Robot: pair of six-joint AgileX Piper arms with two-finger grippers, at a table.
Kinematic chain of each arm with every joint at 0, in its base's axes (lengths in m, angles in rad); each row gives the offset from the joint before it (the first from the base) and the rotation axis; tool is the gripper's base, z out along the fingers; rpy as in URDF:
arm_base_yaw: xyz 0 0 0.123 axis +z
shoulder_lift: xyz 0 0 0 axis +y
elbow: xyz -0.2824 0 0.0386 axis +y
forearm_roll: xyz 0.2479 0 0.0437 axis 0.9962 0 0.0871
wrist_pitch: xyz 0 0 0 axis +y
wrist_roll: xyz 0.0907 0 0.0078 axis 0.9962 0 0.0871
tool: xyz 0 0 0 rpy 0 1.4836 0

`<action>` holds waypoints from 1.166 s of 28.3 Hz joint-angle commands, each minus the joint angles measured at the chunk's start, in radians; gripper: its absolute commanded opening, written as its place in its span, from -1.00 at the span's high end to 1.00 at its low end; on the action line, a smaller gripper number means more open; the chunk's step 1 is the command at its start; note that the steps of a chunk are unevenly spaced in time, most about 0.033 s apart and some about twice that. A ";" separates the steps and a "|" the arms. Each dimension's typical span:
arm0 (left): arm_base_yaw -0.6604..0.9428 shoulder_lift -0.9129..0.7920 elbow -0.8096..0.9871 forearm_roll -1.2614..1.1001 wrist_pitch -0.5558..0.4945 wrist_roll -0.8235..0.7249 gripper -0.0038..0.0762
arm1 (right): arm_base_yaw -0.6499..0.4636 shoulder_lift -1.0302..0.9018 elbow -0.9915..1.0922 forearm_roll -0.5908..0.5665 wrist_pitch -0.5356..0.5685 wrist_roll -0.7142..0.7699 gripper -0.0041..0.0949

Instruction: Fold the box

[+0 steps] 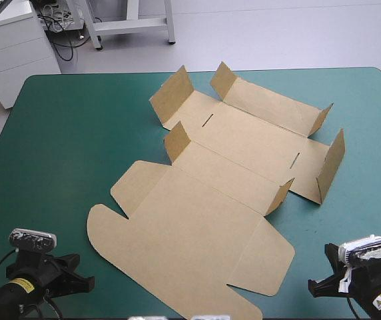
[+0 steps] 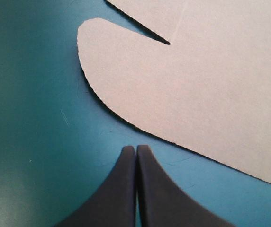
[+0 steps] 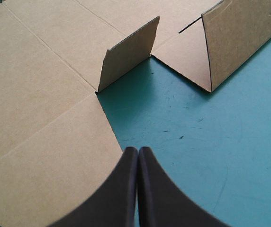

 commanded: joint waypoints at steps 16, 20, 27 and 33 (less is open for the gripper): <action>-0.005 0.017 -0.027 -0.015 -0.055 -0.008 0.98 | 0.005 0.203 -0.241 0.011 0.035 0.278 -0.09; -0.005 0.017 -0.027 -0.015 -0.055 -0.008 0.98 | 0.005 0.355 -0.308 0.015 0.022 0.281 -0.15; -0.005 0.017 -0.027 -0.015 -0.055 -0.008 0.98 | 0.005 0.628 -0.436 0.054 0.017 0.281 -0.42; -0.005 0.017 -0.027 -0.015 -0.055 -0.008 0.98 | 0.005 0.835 -0.493 0.161 0.011 0.281 -0.45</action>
